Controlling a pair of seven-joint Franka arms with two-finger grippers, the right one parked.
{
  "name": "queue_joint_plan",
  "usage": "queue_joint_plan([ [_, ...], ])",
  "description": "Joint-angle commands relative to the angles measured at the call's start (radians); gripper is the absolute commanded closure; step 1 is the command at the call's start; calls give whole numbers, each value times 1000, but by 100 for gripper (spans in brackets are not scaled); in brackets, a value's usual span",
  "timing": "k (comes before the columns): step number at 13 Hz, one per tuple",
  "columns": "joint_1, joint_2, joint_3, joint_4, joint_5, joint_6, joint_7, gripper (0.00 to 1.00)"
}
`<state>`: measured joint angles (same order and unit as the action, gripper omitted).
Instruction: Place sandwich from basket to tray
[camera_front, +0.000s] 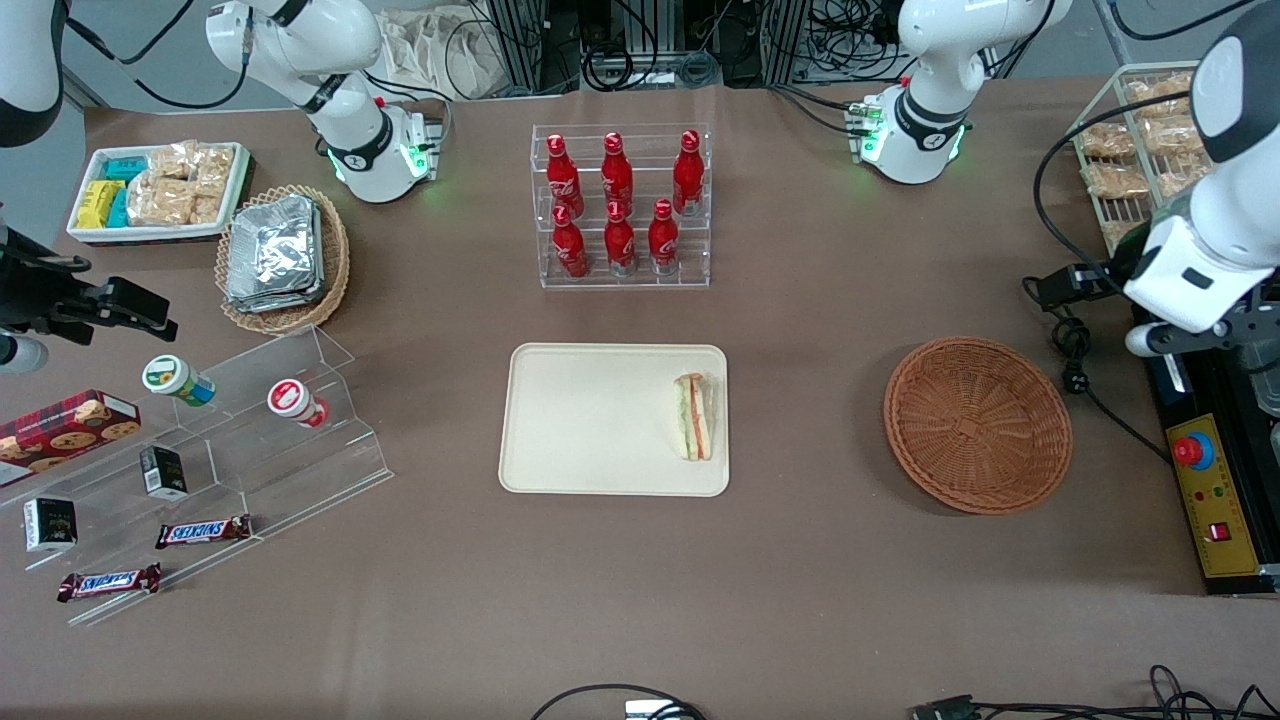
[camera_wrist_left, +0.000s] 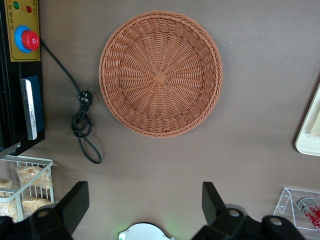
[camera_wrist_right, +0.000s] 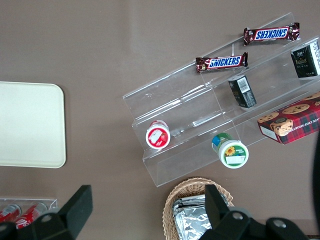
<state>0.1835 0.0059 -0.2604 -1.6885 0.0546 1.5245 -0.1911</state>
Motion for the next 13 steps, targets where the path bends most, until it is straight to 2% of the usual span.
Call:
queue_joint_plan([
  [1, -218, -56, 229, -46, -2, 22, 15, 0],
  [5, -211, -38, 240, 6, -2, 26, 180, 0],
  [13, -216, -14, 240, 13, -2, 34, 180, 0],
])
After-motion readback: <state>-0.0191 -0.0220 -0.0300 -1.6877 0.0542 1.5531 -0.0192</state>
